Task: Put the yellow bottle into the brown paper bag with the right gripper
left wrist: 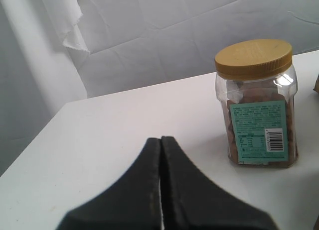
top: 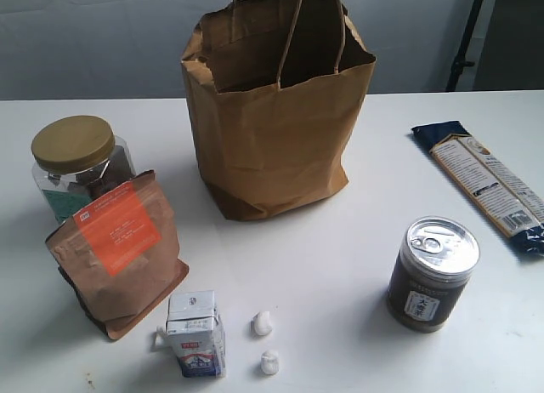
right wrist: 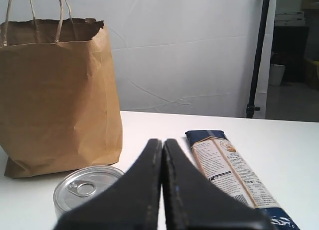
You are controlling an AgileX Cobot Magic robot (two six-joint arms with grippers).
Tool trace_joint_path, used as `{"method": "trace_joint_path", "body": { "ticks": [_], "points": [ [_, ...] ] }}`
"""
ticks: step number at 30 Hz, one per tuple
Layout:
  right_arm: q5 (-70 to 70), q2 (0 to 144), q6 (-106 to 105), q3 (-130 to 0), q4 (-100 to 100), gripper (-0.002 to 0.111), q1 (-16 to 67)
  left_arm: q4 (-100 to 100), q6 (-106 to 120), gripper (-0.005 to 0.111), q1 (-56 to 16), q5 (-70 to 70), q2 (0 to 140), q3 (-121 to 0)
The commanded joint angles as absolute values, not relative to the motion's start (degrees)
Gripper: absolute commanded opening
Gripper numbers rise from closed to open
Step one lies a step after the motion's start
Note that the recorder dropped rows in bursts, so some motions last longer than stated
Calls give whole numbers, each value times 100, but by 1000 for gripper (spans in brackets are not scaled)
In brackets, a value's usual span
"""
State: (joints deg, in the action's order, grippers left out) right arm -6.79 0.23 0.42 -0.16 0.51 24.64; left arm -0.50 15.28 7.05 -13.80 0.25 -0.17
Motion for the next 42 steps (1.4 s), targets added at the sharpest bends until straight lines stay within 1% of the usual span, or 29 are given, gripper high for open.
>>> {"method": "trace_joint_path", "body": {
  "ticks": [1,10,17,22,26,42],
  "points": [
    [-675,0,0,0,0,0,2457,-50,1516,0,671,-1327,0,0],
    [-675,0,0,0,0,0,2457,-50,1516,0,671,-1327,0,0],
    [-675,0,0,0,0,0,1782,-50,1516,0,671,-1327,0,0],
    [-675,0,0,0,0,0,1747,-50,1516,0,671,-1327,0,0],
    [-675,0,0,0,0,0,1512,-50,1516,0,671,-1327,0,0],
    [-675,0,0,0,0,0,1528,-50,1516,0,671,-1327,0,0]
  ]
}}
